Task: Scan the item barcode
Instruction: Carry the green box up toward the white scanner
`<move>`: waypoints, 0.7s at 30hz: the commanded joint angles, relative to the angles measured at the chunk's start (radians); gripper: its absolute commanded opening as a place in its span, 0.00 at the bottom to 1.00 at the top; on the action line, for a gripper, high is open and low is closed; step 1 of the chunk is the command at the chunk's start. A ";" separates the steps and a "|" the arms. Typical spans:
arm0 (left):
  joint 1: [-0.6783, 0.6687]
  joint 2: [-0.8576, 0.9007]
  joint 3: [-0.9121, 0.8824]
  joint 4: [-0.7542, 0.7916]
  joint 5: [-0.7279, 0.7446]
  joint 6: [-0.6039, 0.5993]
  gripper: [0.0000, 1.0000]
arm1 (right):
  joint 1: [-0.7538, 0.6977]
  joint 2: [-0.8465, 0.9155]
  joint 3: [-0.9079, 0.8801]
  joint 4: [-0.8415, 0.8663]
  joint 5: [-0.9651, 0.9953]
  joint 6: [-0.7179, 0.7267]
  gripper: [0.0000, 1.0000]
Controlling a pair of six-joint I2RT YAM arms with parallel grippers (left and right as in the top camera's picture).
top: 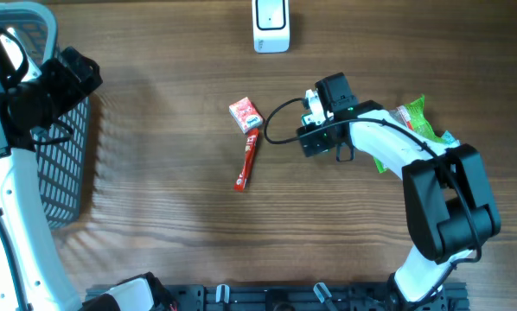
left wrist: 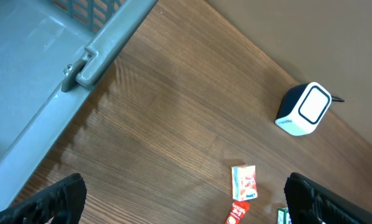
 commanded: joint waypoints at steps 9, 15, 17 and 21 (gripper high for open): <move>-0.003 -0.001 0.008 0.002 0.012 0.016 1.00 | 0.001 0.025 0.027 -0.057 -0.016 0.031 0.30; -0.003 -0.001 0.008 0.002 0.012 0.016 1.00 | 0.001 -0.055 0.058 -0.134 -0.061 0.030 0.30; -0.003 -0.001 0.008 0.002 0.012 0.016 1.00 | 0.001 -0.084 0.058 -0.141 -0.062 0.029 0.26; -0.003 -0.001 0.008 0.002 0.012 0.016 1.00 | -0.001 -0.178 0.096 -0.195 -0.149 0.032 0.24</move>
